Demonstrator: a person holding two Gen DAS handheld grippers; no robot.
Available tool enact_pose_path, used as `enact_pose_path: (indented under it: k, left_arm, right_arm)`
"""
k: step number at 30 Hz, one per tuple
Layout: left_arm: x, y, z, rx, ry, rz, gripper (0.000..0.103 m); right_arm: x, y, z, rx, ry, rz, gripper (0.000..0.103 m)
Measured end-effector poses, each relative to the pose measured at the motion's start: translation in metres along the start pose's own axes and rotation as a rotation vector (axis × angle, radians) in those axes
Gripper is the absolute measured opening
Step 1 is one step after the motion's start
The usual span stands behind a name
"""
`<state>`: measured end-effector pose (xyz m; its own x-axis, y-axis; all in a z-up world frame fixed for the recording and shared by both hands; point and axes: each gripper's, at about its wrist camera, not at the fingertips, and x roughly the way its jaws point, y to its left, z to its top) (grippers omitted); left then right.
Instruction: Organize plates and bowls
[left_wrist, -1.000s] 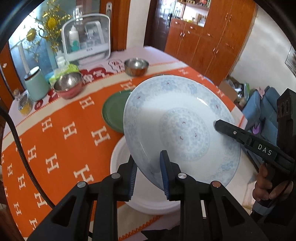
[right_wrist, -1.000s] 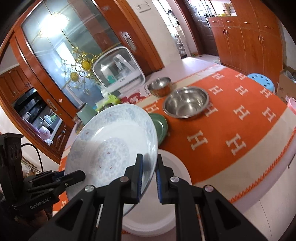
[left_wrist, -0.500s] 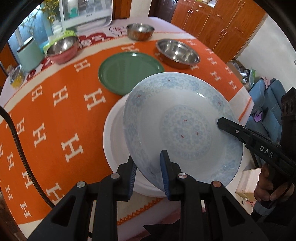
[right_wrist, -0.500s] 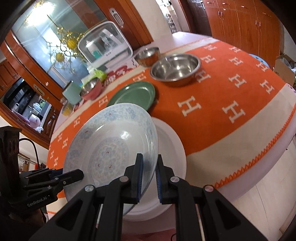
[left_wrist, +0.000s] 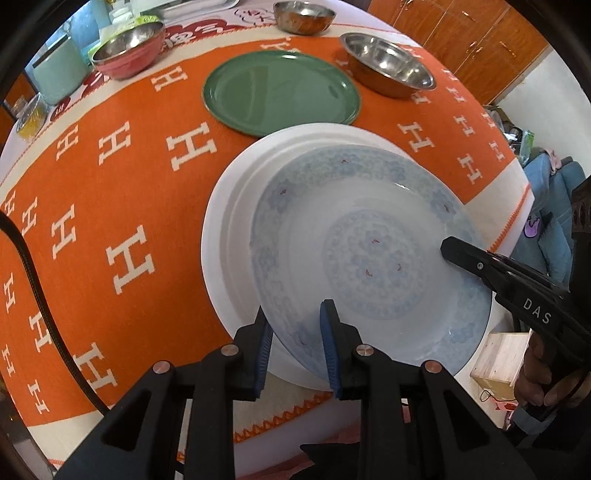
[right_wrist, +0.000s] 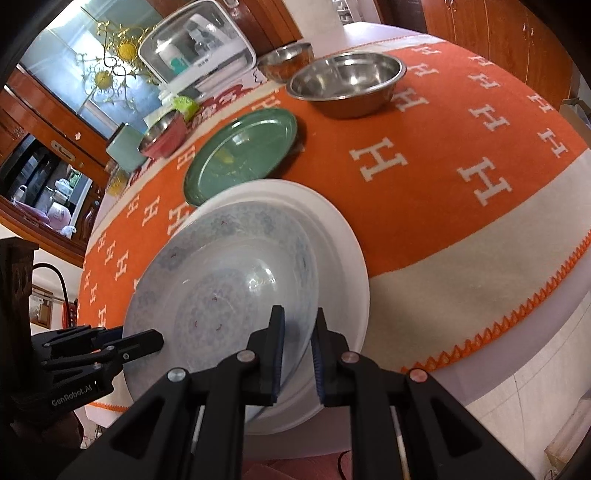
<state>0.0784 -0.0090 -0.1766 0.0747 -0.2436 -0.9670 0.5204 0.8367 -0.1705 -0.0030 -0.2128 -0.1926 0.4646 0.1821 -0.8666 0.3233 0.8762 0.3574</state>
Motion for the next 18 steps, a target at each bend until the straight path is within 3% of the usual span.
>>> enact_pose_path:
  k: [18]
  left_arm:
    - [0.028,-0.002,0.003,-0.024,0.046,0.046,0.023]
  right_arm:
    - [0.025,0.008,0.003,-0.053,0.051,-0.09,0.019]
